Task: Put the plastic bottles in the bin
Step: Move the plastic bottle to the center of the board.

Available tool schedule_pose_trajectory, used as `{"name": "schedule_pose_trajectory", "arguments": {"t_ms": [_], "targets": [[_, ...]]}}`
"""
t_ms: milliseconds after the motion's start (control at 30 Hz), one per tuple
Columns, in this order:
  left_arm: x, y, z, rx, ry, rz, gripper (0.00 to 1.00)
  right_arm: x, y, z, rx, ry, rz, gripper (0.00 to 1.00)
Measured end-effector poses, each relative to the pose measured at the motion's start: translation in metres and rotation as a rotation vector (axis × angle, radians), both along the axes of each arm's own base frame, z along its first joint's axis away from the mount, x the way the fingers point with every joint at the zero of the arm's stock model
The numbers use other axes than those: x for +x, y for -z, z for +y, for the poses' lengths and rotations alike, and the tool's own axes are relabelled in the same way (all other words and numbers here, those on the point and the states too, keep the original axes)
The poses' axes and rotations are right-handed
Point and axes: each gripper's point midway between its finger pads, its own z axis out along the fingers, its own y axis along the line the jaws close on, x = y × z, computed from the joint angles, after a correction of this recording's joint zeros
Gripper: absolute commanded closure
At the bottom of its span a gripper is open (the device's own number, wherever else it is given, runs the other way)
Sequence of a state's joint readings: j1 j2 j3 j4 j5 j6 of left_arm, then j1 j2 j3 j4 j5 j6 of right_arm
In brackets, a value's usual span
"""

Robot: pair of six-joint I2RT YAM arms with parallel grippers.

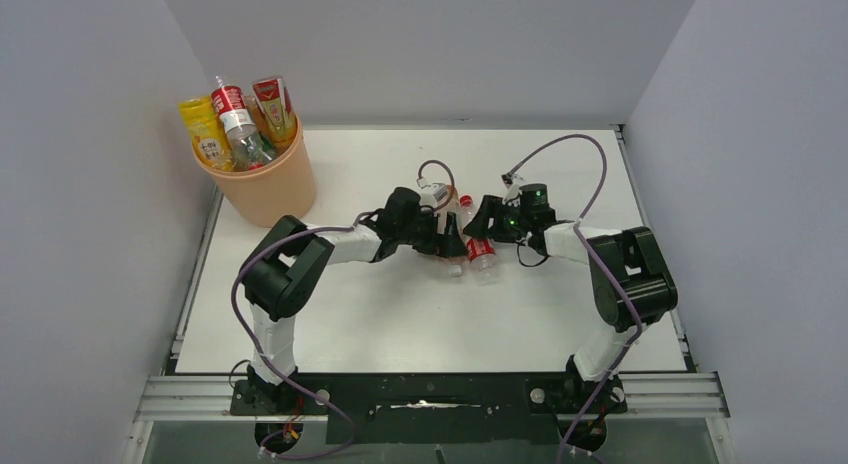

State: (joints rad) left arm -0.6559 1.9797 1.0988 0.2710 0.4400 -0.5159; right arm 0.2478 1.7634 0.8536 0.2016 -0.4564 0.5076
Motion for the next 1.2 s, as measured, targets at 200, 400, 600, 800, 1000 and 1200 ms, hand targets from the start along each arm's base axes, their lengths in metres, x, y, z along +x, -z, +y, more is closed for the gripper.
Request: {"name": "schedule_pose_trajectory", "arguments": {"t_ms": [200,400,600,800,1000,1200], "targets": [[-0.016,-0.013,0.002,0.002,-0.012,-0.004,0.15,-0.021,0.002,-0.013,-0.045,0.037,0.018,0.33],[-0.024,-0.018,0.008,0.013,-0.046,0.018,0.14,-0.039,0.003,-0.022,-0.067,0.054,0.030,0.25],[-0.033,-0.013,0.005,0.028,-0.050,0.041,0.14,-0.051,-0.004,-0.027,-0.083,0.056,0.029,0.19],[-0.038,-0.009,0.004,0.040,-0.052,0.051,0.14,-0.052,-0.016,-0.030,-0.092,0.062,-0.002,0.16],[-0.037,-0.012,0.005,0.042,-0.060,0.044,0.14,-0.052,-0.019,-0.032,-0.098,0.067,-0.009,0.14],[-0.035,-0.018,0.005,0.034,-0.063,0.032,0.14,-0.056,-0.018,-0.035,-0.109,0.077,-0.003,0.13]]}}
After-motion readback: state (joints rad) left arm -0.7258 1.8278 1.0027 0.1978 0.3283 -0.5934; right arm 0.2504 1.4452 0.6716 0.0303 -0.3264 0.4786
